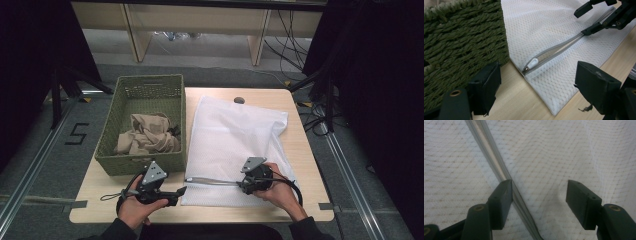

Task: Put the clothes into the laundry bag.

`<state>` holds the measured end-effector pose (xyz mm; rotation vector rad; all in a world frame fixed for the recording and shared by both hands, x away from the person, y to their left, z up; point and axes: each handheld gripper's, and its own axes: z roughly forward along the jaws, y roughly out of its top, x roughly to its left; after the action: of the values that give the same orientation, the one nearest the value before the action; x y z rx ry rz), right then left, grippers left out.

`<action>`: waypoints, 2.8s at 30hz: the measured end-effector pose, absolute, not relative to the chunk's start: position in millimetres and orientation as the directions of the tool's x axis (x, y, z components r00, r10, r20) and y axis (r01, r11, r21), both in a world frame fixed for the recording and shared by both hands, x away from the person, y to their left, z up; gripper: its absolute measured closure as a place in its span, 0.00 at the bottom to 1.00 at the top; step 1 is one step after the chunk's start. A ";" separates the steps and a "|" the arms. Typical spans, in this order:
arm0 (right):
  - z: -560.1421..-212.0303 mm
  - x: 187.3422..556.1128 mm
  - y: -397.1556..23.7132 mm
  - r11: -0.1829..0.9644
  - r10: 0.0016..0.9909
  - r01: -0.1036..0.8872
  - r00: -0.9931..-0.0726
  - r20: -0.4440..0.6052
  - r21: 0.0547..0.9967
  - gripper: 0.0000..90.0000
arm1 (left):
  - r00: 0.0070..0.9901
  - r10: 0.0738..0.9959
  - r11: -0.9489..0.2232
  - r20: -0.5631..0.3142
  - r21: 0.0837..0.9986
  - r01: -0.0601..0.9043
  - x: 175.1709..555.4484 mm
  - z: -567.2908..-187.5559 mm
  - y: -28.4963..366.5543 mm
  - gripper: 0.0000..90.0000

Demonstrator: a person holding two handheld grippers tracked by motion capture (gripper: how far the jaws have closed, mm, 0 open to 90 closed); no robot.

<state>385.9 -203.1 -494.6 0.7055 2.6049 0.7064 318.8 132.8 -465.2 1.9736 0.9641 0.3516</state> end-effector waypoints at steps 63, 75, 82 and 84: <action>-452.8 431.7 -234.7 0.663 0.644 0.390 -0.732 -0.222 0.638 0.99 | 0.660 0.740 -0.287 -0.130 0.826 0.485 319.5 -457.9 133.7 0.27; -433.9 439.6 -251.2 0.622 0.681 0.397 -0.700 -0.217 0.675 0.99 | 0.665 0.735 -0.283 -0.128 0.834 0.473 322.9 -449.3 134.9 0.27; -420.3 443.2 -258.2 0.615 0.686 0.380 -0.690 -0.231 0.690 0.99 | 0.657 0.746 -0.276 -0.113 0.845 0.459 326.8 -434.3 140.3 0.27; -417.1 444.8 -259.1 0.614 0.686 0.377 -0.689 -0.233 0.693 0.99 | 0.661 0.743 -0.285 -0.103 0.845 0.452 329.8 -430.1 141.7 0.27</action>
<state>444.8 -259.1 -417.1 0.8389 2.3559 0.8549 329.8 141.7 -430.1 1.9330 0.9349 0.3879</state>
